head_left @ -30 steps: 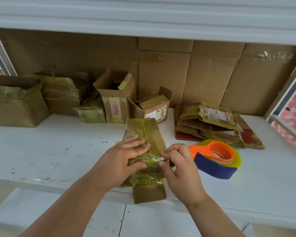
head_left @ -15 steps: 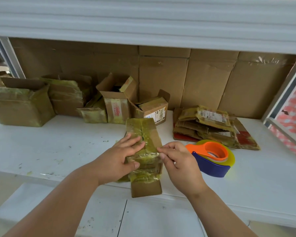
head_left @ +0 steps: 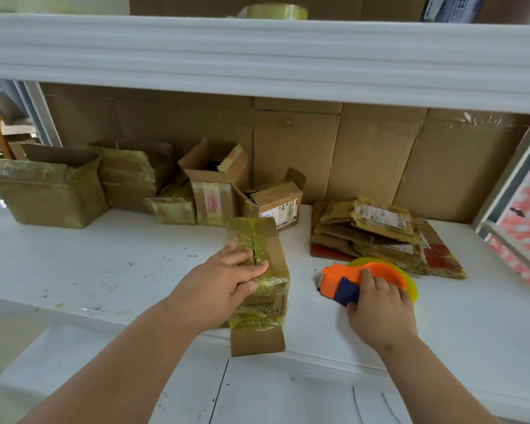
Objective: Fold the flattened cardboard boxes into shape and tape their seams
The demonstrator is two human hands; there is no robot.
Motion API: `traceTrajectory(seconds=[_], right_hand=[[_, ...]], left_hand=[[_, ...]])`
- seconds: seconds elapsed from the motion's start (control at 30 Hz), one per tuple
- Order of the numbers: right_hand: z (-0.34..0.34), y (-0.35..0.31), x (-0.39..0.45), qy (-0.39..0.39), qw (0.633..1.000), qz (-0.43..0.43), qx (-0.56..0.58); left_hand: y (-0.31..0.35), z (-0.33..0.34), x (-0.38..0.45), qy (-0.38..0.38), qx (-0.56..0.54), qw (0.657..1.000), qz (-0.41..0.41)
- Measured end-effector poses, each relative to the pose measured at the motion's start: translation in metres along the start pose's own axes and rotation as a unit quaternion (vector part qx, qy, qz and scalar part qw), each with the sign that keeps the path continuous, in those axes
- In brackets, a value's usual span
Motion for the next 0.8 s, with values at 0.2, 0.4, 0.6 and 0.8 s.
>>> traceTrajectory(seconds=[0.2, 0.4, 0.6, 0.8], right_hand=[[-0.007, 0.016, 0.005, -0.024, 0.999, 0.003, -0.037], [-0.013, 0.016, -0.003, 0.007, 0.998, -0.036, 0.05], [-0.053, 0.016, -0.02, -0.055, 0.882, -0.03, 0.467], [-0.094, 0.0, -0.038, -0.092, 0.8, -0.132, 0.578]], left_hand=[[0.002, 0.009, 0.0, 0.026, -0.037, 0.999, -0.012], [0.004, 0.0, -0.007, 0.0, -0.287, 0.952, -0.102], [0.011, -0.02, -0.01, 0.135, -0.407, 0.891, -0.146], [0.041, -0.043, -0.006, 0.157, -0.355, 0.915, -0.111]])
Point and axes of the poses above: each hand's wrist, its own x-axis towards the middle knuckle, its own z-axis out of the palm, y = z × x, the point moved 5 cm from there along x, towards the middle knuckle, and after that the axes turned 9 degrees about -x, right-handed, at the moved point
